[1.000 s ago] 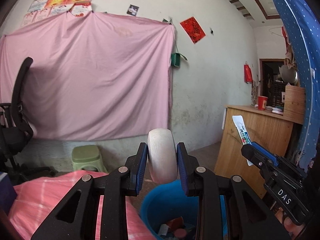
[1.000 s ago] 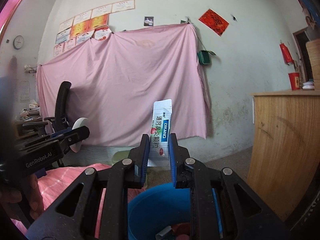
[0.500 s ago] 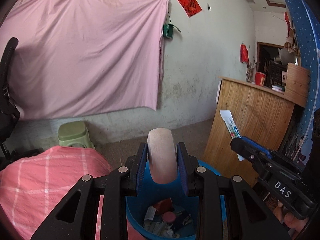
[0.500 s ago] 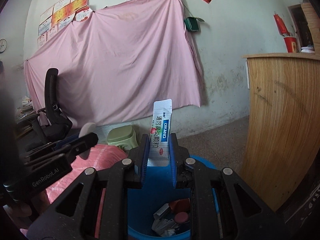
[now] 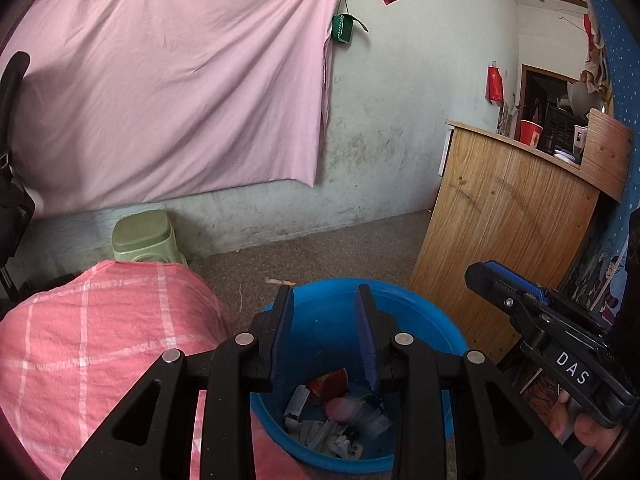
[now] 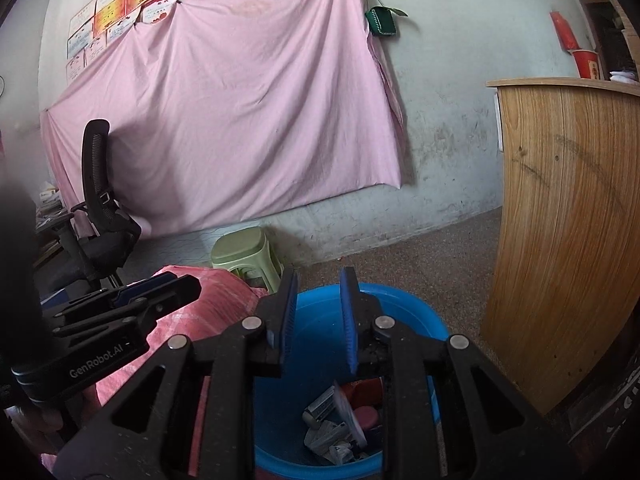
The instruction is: Collect trash
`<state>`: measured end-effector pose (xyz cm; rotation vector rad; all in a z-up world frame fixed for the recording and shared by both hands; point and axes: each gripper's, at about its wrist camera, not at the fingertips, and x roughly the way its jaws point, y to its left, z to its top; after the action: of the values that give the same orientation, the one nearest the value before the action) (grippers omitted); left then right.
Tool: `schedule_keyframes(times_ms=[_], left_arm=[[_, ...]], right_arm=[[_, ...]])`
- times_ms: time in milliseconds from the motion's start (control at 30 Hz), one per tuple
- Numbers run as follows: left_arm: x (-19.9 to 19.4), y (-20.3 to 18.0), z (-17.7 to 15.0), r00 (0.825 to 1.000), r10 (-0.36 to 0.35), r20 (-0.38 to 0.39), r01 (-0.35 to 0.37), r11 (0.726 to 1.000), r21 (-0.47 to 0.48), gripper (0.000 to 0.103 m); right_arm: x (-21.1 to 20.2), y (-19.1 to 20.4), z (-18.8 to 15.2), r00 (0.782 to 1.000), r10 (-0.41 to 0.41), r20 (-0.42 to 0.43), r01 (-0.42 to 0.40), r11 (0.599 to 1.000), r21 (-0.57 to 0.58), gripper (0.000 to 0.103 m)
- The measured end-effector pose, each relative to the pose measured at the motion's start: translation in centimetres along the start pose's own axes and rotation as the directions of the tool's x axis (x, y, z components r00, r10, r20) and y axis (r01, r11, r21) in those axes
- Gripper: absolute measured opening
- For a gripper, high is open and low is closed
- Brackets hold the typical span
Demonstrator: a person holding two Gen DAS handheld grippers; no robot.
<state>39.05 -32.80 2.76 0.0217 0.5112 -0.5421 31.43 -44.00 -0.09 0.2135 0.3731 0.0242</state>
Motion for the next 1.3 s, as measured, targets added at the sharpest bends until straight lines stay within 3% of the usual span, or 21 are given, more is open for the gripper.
schedule_keyframes(times_ms=[533, 633, 967, 1133, 1300], left_arm=[[-2.3, 1.4, 0.4, 0.999, 0.038, 0.003, -0.038, 0.999, -0.01, 0.03], [-3.4, 2.0, 0.4, 0.998, 0.056, 0.016, -0.056, 0.998, -0.018, 0.034], [-7.0, 4.8, -0.4, 0.994, 0.105, 0.034, -0.102, 0.992, -0.078, 0.062], [-9.0, 6.2, -1.2, 0.991, 0.124, 0.05, -0.116, 0.983, -0.141, 0.089], [-11.9, 7.2, -2.4, 0.982, 0.166, 0.093, -0.146, 0.972, -0.184, 0.097]], right_arm=[[-0.5, 0.5, 0.2, 1.0, 0.006, 0.011, -0.006, 1.0, -0.009, 0.048], [-0.7, 0.9, 0.3, 1.0, 0.003, 0.016, -0.003, 1.0, -0.011, 0.052], [-1.8, 2.2, 0.0, 1.0, -0.012, 0.029, 0.013, 1.0, -0.015, 0.081], [-2.7, 2.8, -0.1, 0.999, -0.021, 0.044, 0.022, 1.0, -0.007, 0.102], [-4.6, 3.9, -1.2, 0.999, -0.027, 0.044, 0.028, 1.0, -0.011, 0.103]])
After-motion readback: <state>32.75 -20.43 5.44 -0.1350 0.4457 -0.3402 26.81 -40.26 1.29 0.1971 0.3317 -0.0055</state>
